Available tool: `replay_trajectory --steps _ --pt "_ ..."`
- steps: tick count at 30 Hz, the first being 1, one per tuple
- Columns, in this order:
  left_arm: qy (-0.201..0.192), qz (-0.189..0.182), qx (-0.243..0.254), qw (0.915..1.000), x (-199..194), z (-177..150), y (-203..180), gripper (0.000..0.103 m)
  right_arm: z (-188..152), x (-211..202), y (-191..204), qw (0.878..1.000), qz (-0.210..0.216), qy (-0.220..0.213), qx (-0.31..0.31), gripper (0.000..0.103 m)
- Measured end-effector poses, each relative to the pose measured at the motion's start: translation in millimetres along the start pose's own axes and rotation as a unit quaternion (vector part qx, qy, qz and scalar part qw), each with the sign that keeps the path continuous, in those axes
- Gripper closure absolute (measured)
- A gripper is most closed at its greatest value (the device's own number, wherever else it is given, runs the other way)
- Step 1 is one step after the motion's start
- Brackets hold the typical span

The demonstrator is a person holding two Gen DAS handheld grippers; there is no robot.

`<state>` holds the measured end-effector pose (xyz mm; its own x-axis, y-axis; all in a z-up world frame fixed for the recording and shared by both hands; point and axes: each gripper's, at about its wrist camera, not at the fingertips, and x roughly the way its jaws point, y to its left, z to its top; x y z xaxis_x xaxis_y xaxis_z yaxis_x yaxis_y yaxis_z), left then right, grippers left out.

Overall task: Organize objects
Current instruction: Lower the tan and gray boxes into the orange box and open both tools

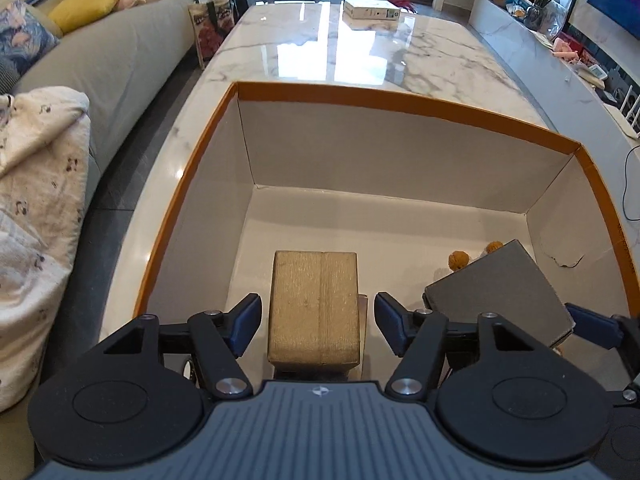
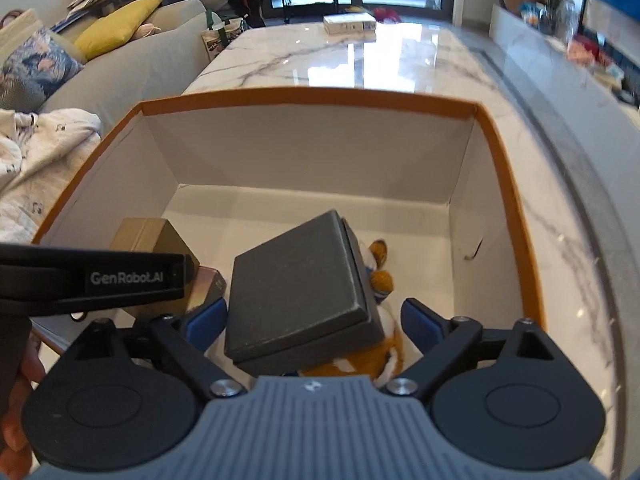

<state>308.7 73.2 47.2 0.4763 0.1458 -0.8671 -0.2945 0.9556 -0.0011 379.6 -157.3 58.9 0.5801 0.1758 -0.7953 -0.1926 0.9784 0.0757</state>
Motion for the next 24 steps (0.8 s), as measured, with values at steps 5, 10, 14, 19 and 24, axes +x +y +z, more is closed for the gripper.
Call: replay_trajectory --steps 5,10,14,19,24 --pt "-0.010 0.000 -0.004 0.9999 -5.0 1.5 0.9 0.030 1.1 -6.0 -2.0 1.000 0.004 -0.006 0.002 0.009" --pt "-0.023 0.009 -0.002 0.9997 -12.4 2.0 0.7 0.028 2.2 -12.7 0.9 1.000 -0.011 -0.016 -0.008 0.006" --pt "-0.029 0.011 -0.004 0.9995 -18.9 1.1 1.3 0.027 2.6 -20.3 -2.8 1.000 -0.011 -0.023 -0.001 0.006" --pt "-0.038 0.016 0.001 0.9991 -28.8 -1.8 -1.4 0.027 2.8 -30.2 -2.8 0.999 -0.013 -0.029 -0.003 0.006" --pt "-0.050 0.018 0.003 0.9986 -40.6 -6.6 -4.8 0.027 1.2 -39.7 1.0 0.999 -0.016 -0.034 -0.010 0.006"
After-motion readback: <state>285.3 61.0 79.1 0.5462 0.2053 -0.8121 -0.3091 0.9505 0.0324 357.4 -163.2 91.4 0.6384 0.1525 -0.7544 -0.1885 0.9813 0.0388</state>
